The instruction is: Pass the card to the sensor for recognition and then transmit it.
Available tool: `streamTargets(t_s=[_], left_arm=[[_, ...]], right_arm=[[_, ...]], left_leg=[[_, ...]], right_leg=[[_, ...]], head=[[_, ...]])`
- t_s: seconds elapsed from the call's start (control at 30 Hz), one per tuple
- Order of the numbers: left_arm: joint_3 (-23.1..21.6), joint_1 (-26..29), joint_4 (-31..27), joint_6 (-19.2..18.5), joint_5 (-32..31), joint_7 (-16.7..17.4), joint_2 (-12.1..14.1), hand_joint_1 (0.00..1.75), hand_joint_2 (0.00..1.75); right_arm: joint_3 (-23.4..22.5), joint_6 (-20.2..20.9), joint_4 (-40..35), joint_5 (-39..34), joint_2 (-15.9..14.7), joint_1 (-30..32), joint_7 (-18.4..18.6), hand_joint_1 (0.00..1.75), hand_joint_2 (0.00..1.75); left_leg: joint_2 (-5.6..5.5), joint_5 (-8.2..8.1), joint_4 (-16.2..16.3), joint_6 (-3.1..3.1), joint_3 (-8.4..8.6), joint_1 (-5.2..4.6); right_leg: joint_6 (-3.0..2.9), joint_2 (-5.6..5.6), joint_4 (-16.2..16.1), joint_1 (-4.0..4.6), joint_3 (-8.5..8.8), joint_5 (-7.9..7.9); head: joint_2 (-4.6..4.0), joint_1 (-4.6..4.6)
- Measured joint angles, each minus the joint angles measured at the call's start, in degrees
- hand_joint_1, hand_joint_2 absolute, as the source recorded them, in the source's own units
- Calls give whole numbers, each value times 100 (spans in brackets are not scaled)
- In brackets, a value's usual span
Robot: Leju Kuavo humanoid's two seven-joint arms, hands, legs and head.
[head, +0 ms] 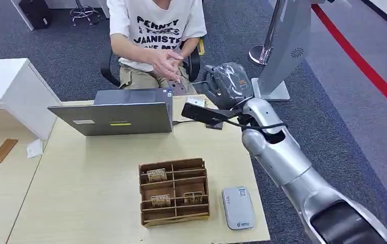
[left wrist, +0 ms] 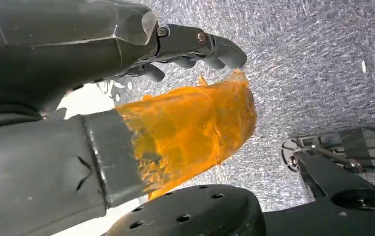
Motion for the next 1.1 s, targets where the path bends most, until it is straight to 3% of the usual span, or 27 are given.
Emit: streamTargets(t_s=[0.37,0.4,0.47,0.5,0.53,0.8,0.83,1.1], left_arm=[[-109,-59,0,-15,-20,26,-28,0,0],[-114,-60,0,-15,-17,26,-35,0,0],[-114,-60,0,-15,-11,26,-44,0,0],[-114,-60,0,-11,-9,26,-48,0,0],[-114,-60,0,-11,0,26,-50,0,0],[-118,-59,0,15,101,6,-55,0,0],[-120,-59,0,26,134,2,-55,0,0],[-120,-44,0,42,214,-48,-55,0,0]], right_arm=[[144,-57,957,337,267,-389,85,175,175],[160,-61,999,352,293,-390,85,152,175],[188,-63,1064,376,334,-390,85,145,175],[203,-61,1079,389,356,-390,85,16,175],[221,-61,1101,389,369,-390,85,0,175],[256,-55,1068,159,468,-285,-48,0,175],[247,-37,1018,-25,479,-224,-114,0,0],[116,103,666,-762,529,88,-331,0,0]], left_leg=[[0,0,0,0,0,0],[0,0,0,0,0,0],[-1,0,0,0,-1,0],[-2,0,0,0,-1,0],[-2,0,0,0,-1,0],[0,0,0,0,0,1],[0,0,0,0,0,1],[0,0,0,0,0,1]], right_leg=[[0,1,0,0,0,0],[0,0,0,0,0,0],[0,0,0,0,-1,0],[0,-1,0,0,-1,0],[0,-1,0,0,-1,0],[1,1,-2,0,-1,0],[1,1,-2,0,-1,0],[1,0,-2,0,-1,0]], head=[[0,0],[0,2],[0,2],[0,0],[0,2],[0,0],[0,0],[0,0]])
